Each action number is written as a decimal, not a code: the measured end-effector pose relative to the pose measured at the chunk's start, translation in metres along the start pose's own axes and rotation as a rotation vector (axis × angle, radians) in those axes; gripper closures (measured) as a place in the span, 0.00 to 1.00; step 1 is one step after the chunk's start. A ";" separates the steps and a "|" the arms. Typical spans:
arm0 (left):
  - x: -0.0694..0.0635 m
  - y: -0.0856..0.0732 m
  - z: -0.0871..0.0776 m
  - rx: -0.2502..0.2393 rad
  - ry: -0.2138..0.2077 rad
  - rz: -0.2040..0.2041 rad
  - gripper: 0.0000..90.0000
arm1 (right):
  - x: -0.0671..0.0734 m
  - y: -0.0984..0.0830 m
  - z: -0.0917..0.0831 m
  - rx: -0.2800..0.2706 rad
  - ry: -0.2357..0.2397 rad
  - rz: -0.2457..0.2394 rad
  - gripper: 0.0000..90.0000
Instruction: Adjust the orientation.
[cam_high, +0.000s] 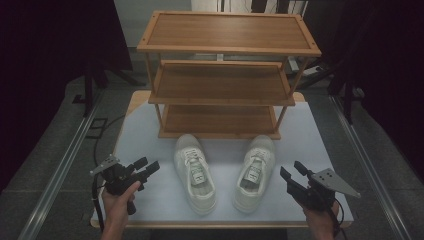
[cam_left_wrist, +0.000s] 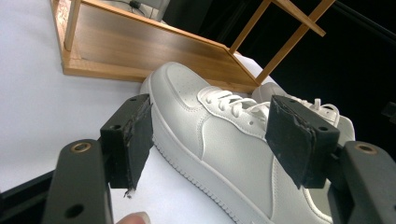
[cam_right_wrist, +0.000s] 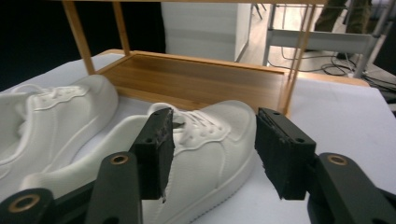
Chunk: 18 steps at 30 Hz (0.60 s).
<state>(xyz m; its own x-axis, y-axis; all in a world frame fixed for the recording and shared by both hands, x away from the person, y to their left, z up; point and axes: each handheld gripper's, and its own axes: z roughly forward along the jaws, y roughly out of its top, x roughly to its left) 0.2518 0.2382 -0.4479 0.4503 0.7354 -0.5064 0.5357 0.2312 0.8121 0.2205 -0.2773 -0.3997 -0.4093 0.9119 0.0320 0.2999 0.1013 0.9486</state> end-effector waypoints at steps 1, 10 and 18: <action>0.000 0.000 0.000 0.002 0.000 0.001 0.35 | 0.002 0.000 0.000 0.001 0.007 -0.004 0.53; -0.006 0.003 -0.003 -0.005 -0.022 0.008 0.35 | 0.021 0.004 -0.001 0.004 0.094 -0.031 0.67; -0.010 0.003 0.000 0.011 -0.034 0.012 0.35 | 0.051 0.004 0.009 0.047 0.211 -0.094 0.89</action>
<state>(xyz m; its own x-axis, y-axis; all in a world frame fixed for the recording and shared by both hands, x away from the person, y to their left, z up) 0.2490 0.2318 -0.4402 0.4801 0.7162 -0.5065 0.5382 0.2155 0.8148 0.2088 -0.2266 -0.3973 -0.6070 0.7946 0.0142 0.2895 0.2044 0.9351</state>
